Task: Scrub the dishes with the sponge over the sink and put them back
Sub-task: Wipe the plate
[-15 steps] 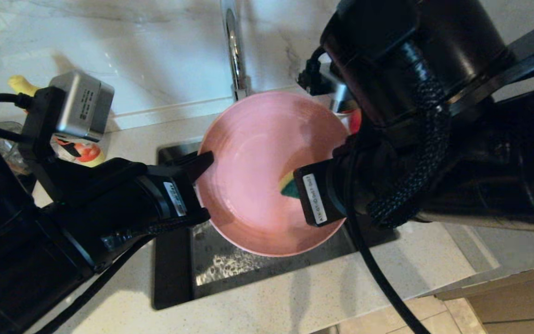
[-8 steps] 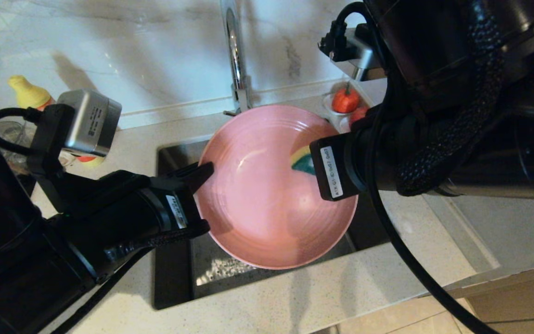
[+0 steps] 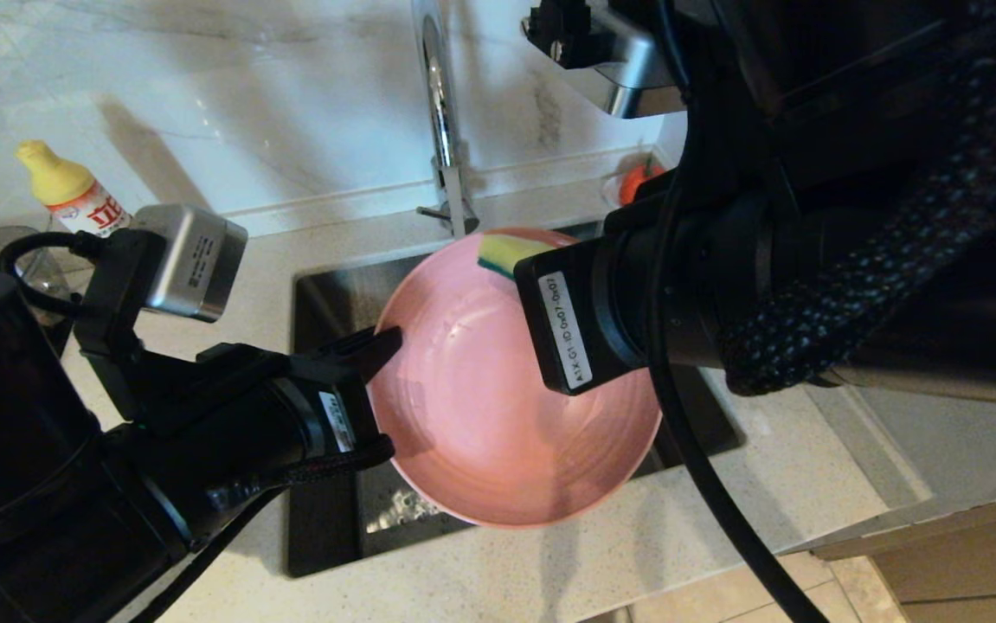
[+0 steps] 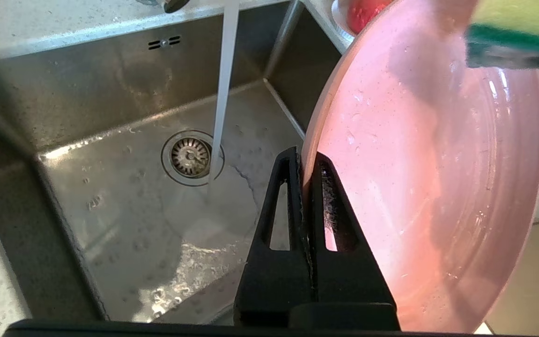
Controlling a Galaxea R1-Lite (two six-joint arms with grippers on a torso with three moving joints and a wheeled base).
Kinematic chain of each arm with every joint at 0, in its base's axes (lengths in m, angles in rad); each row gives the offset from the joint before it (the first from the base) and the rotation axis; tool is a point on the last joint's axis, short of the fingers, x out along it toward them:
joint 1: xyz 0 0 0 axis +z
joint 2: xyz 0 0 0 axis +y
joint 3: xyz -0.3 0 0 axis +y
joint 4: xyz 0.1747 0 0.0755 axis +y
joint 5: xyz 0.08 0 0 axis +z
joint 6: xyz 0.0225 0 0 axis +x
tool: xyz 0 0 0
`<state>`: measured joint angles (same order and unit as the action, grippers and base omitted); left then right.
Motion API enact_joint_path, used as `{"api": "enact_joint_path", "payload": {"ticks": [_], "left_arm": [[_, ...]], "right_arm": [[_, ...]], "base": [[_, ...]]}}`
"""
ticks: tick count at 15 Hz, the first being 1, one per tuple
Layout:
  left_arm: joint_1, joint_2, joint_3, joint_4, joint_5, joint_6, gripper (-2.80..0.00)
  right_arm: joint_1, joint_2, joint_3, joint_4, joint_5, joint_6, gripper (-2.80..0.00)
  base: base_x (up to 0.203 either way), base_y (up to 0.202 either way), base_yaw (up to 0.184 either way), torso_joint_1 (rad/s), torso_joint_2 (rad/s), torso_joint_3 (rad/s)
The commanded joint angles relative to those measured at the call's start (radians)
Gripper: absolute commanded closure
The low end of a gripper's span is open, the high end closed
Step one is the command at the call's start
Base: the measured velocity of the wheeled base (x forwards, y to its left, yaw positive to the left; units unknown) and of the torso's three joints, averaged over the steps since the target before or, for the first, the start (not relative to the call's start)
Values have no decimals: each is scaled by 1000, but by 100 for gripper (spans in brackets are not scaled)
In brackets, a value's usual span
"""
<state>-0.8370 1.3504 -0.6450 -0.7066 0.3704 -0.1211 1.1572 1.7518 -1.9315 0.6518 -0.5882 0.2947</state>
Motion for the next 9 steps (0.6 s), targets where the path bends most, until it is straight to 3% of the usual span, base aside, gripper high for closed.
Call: {"api": "enact_joint_path", "payload": {"ticks": [1,3,9], "left_arm": [[8,9,-6,6,7,-19,0],[27,9,-18,62,6,-42,0],[87,64,-64,258,-2,-223,0]], "right_arm": [[17,-22,3,6,-3,3,0],[21,-73,3,12,4,0,0],[42,-223,7,52,10,-49,0]], "base": [[0,0,0,0,0,0],[0,0,0,0,0,0],[0,0,0,0,0,0]]}}
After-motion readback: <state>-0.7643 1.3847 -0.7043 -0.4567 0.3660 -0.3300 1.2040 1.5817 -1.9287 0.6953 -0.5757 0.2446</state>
